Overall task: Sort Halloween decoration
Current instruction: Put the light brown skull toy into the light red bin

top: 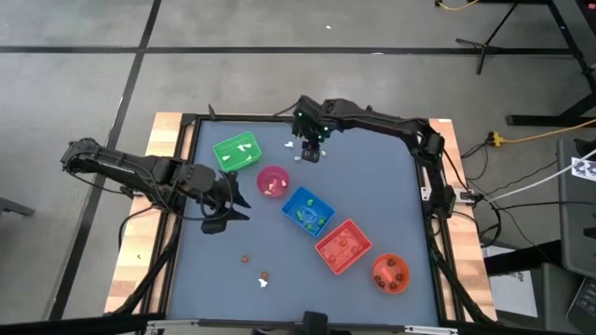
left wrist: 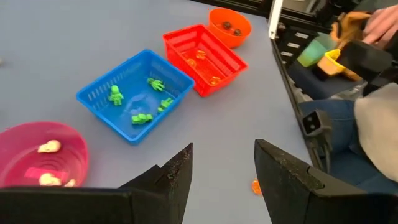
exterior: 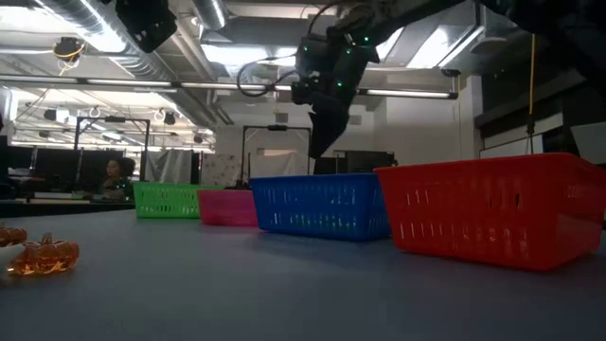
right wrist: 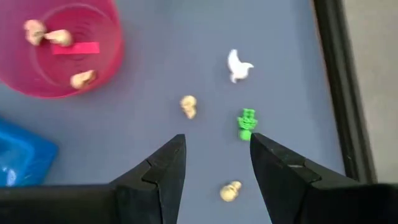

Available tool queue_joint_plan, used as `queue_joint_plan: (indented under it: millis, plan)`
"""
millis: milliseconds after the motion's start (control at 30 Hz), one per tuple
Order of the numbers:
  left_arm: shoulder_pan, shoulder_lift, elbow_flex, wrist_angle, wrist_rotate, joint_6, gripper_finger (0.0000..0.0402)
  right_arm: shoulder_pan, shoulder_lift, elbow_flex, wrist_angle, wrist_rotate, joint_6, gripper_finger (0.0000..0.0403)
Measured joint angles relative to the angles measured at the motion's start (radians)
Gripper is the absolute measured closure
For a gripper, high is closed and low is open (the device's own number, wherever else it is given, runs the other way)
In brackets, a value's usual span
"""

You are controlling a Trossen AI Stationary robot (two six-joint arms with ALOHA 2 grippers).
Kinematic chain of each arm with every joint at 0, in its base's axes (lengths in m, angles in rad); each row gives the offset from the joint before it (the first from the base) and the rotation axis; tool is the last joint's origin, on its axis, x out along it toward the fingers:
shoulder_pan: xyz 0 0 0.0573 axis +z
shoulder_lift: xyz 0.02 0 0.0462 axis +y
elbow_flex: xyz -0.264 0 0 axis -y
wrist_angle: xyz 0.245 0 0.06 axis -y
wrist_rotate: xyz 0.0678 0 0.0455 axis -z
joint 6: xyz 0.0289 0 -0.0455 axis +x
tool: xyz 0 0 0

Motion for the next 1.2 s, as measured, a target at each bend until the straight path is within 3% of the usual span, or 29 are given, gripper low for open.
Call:
queue_joint_plan:
  millis: [467,867,1200]
  plan:
    - [0.0,0.0,0.0,0.0,-0.036,0.0,0.0247,-0.094,0.002,-0.185,0.003,0.002,-0.059,0.0223]
    - [0.0,0.0,0.0,0.0,-0.081,0.0,0.0247,-0.111,0.002,-0.338,0.224,0.003,-0.061,0.0223]
    - [0.0,0.0,0.0,0.0,-0.081,0.0,0.0247,-0.111,0.006,-0.392,0.263,0.038,-0.058,0.0223]
